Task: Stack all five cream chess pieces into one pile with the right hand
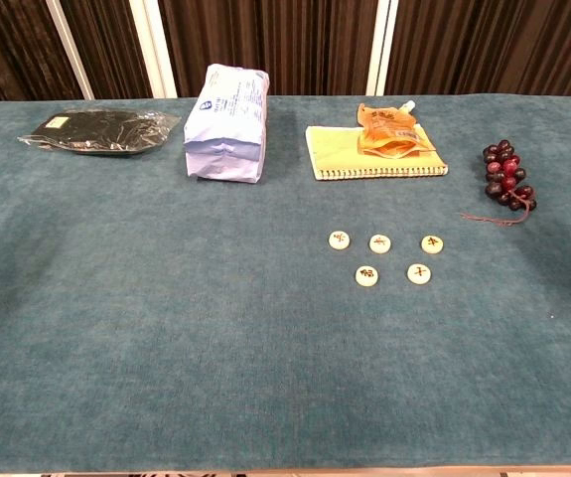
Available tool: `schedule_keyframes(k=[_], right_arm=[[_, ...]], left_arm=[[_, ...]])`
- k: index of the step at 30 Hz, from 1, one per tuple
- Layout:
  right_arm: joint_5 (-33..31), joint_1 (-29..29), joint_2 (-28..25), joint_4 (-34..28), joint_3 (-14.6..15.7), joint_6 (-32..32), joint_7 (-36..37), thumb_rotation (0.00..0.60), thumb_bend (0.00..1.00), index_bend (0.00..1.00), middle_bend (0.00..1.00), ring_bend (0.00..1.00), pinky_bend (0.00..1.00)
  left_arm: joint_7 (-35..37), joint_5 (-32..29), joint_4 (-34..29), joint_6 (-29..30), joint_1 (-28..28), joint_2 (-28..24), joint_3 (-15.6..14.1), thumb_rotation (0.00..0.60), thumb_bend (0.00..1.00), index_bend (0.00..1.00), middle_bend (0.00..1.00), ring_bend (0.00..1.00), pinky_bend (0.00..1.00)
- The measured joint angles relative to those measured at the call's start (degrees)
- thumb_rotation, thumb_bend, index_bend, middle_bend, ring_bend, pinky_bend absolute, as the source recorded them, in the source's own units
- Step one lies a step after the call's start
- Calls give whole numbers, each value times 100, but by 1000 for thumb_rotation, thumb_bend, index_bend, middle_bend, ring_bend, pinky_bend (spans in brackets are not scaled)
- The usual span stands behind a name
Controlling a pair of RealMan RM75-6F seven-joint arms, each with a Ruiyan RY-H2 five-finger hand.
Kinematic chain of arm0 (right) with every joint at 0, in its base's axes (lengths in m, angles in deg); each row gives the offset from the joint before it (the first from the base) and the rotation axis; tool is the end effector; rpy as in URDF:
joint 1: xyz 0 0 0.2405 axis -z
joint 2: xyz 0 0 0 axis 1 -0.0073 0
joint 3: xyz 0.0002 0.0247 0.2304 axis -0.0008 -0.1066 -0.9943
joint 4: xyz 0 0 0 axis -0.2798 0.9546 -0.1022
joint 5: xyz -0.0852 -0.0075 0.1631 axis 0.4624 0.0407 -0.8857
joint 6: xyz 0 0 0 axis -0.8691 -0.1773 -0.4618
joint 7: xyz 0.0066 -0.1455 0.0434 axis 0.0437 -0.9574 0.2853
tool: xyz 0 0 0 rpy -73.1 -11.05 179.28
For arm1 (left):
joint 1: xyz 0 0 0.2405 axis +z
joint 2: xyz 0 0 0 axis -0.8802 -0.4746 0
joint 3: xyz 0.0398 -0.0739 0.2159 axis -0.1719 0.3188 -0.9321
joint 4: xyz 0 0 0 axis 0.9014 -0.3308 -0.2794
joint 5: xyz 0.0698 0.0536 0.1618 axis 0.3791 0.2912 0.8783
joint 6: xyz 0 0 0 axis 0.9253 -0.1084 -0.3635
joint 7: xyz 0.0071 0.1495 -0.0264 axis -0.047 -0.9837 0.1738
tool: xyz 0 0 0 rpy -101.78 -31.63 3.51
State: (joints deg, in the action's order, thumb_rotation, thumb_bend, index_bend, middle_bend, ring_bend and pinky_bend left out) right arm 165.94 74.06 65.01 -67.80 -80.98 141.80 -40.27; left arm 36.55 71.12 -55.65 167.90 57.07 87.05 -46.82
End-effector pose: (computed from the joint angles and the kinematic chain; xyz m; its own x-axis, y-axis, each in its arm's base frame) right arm -0.2471 -0.2455 0.1647 0.2629 -0.1690 0.9499 -0.9625 -0.1143 0.2461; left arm -0.2747 0.1857 0.1689 0.3426 -0.0330 0.9389 0.9395 0.0106 -0.3424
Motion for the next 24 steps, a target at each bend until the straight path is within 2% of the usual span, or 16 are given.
schedule_keyframes(k=[7,12,19,24], right_arm=[[-673,-775,-62,-157,-278,-1036,-156,600,406,120,0,0,34],[-1258,-1204,95,-165,-410,-1521,-665,600,407,140,0,0,34],[-2424,-1891,756,137,-545,-1993,-1539,600,407,182,0,0,36],[-2843,-2346,1288,434,-523,-2223,-2032,600,407,206,0,0,35]], left_arm=[[-10,-14,-3,-11,-3,8,0,600,624,132,2,0,0],[-9,-44,6,-62,-23,19,5,600,625,132,2,0,0],[29,-101,-4,-71,-19,11,24,600,624,132,2,0,0],[37,-118,-1,-100,-28,5,28,600,624,132,2,0,0]])
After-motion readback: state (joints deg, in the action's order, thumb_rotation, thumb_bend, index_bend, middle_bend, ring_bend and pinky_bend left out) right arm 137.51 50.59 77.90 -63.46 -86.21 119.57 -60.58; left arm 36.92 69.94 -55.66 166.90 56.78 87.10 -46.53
